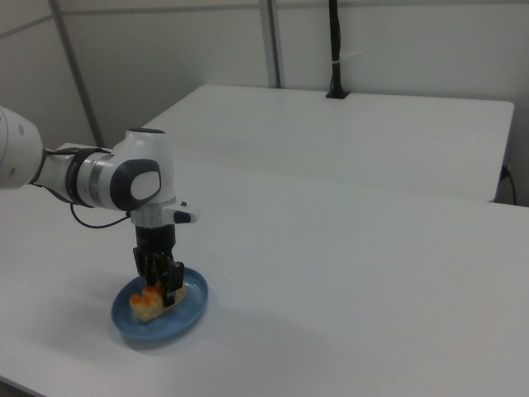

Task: Put the bread on the table
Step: 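Carry the bread roll off the plate and lower it onto the table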

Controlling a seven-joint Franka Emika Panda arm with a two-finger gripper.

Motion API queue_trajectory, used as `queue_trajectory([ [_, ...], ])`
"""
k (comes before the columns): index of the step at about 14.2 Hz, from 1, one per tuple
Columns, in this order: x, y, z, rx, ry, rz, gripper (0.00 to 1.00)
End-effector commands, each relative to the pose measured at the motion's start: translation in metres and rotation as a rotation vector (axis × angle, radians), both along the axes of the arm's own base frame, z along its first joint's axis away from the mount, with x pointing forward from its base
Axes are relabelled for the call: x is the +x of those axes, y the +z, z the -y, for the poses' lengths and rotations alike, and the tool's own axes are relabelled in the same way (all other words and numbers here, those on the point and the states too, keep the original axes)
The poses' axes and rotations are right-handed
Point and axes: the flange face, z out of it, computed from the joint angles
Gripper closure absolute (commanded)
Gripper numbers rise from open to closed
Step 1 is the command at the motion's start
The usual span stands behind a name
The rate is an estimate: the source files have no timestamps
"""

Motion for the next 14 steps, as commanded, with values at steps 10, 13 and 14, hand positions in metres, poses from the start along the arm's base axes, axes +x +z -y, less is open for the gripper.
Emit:
queue_trajectory([
  [10, -0.02, 0.064, -0.126, 0.019, 0.22, 0.062, 0.45],
  [13, -0.034, 0.061, -0.179, 0.017, 0.3, 0.083, 0.44],
  [14, -0.038, 0.055, -0.192, 0.017, 0.311, 0.085, 0.43],
])
